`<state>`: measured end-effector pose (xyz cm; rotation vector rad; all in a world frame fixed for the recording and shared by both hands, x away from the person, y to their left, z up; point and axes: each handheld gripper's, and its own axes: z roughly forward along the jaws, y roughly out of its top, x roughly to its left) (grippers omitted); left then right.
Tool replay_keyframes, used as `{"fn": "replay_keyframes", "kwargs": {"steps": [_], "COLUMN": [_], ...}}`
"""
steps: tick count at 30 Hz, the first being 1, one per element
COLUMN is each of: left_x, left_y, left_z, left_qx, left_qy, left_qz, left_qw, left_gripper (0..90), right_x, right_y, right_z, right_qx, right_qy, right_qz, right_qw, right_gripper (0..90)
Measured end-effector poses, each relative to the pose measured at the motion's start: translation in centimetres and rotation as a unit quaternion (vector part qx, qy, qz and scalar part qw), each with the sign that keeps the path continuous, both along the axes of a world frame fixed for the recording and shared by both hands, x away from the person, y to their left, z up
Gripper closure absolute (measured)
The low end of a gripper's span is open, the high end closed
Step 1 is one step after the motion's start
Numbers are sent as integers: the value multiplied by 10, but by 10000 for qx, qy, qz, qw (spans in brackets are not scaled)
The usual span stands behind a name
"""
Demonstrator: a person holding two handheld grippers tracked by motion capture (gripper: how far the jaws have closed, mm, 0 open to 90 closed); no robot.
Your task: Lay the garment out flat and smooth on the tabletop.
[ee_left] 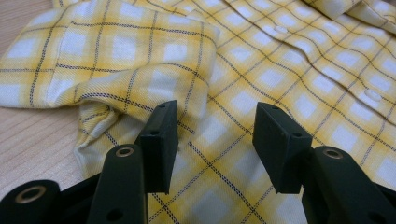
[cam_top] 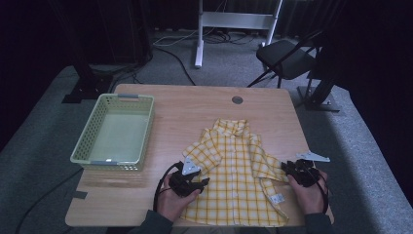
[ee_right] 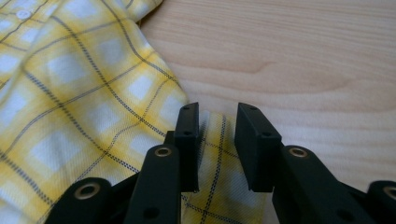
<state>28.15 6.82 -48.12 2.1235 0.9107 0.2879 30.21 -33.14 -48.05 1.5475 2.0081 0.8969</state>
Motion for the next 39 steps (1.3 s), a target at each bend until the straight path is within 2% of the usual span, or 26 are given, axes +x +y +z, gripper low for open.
{"fn": "replay_keyframes", "kwargs": {"steps": [6,12,15,19,24,29,33,39], "left_x": [-1,0,0,0,-1,-1,0,-1], "left_y": [0,0,-1,-1,-1,-1,0,-1], "left_z": [0,0,0,0,-1,-1,-2,-2], "left_qx": [14,8,13,9,1,-28,-41,-38], "left_qy": [-27,-19,-28,-32,-42,-55,-68,-87], "left_qz": [14,7,11,19,12,10,9,8], "left_qw": [10000,10000,10000,10000,10000,10000,10000,10000], "left_gripper": [512,511,509,505,505,504,504,503], "right_x": [-11,-22,-24,-20,-8,1,4,0], "right_y": [-3,-6,-7,-5,2,8,9,10], "right_z": [1,4,8,10,8,4,1,2], "right_qx": [25,14,47,14,4,12,20,-133], "right_qy": [54,179,-21,-174,-176,-74,52,79], "right_qz": [-81,-231,-107,76,274,398,393,488], "right_qw": [9999,9996,9999,9998,9995,9992,9992,9987], "right_gripper": [671,600,569,560,556,550,593,796]}}
